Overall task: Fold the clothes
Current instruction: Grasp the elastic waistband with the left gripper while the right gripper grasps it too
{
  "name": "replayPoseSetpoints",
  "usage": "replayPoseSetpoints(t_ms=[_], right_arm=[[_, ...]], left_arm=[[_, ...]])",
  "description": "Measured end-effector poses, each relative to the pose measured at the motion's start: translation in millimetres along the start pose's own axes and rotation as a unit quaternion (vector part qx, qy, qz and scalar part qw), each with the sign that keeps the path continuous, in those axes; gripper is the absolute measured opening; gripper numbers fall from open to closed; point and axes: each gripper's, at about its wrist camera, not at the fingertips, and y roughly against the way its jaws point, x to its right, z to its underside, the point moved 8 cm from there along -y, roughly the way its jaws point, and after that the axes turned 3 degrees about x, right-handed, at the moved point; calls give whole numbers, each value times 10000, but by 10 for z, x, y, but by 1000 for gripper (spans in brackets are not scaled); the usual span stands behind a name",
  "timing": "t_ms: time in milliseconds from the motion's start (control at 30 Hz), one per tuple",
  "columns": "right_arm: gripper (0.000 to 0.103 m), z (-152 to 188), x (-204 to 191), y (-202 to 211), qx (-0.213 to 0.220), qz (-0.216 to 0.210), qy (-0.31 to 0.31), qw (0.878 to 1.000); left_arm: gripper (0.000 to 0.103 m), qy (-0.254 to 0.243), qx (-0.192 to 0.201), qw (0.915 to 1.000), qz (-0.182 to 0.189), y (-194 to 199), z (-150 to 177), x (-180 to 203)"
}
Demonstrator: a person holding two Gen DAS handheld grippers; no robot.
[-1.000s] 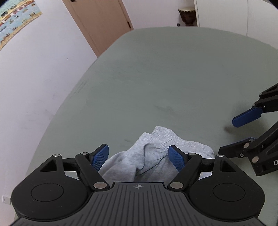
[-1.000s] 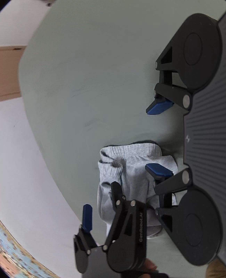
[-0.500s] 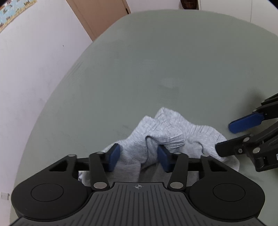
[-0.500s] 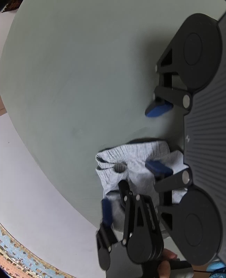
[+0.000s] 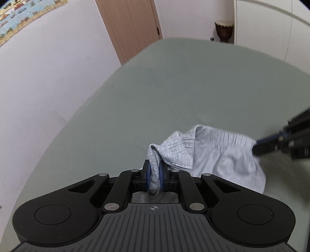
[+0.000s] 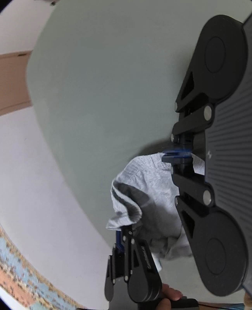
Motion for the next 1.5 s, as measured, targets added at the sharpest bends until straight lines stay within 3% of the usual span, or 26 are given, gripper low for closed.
replayPoseSetpoints(t_ms=[133, 300, 400, 433, 467, 500, 533, 567, 733, 933, 1100, 1267, 1400, 1500], right_arm=[[3, 109, -128, 21, -180, -183, 395, 9989], [5, 447, -306, -149, -626, -240, 927, 9934], [14, 483, -376, -147, -646, -290, 1044, 9920], [23, 452, -404, -92, -578, -372, 1063, 9920], [35, 424, -417, -50, -518, -400, 1066, 9921], [39, 386, -408, 2, -434, -399, 1064, 9926], [43, 351, -379, 43, -377, -351, 1040, 9932], [43, 316, -347, 83, -325, -296, 1012, 9939], [43, 259, -242, 22, -267, -183, 795, 9963], [43, 341, -247, -37, -329, -231, 885, 9953], [43, 367, -179, -64, -410, -299, 754, 9959], [43, 379, -223, -146, -454, -340, 700, 9959], [43, 374, -246, -190, -494, -359, 732, 9954], [43, 340, -236, -216, -501, -345, 695, 9957]], left_arm=[[9, -21, -49, 10000, -1, 153, 254, -101], [9, 109, -595, 9977, -320, 37, 757, -327], [9, 339, -650, 9967, -360, 47, 881, -407], [13, 422, -578, 9971, -273, 102, 860, -405], [23, 489, -508, 9973, -195, 151, 837, -398], [31, 487, -443, 9977, -152, 179, 803, -373], [47, 475, -367, 9981, -118, 213, 766, -347], [53, 424, -259, 9987, -112, 271, 723, -315], [53, 249, -163, 9995, 69, 366, 575, -65], [53, 483, -124, 9987, 109, 443, 566, 18], [56, -347, 130, 9992, 176, 591, 566, 146], [58, -1230, 81, 9919, 315, 518, 439, 388], [58, -1458, -97, 9889, 261, 348, 420, 473], [58, -1288, -386, 9909, -10, 188, 484, 406]])
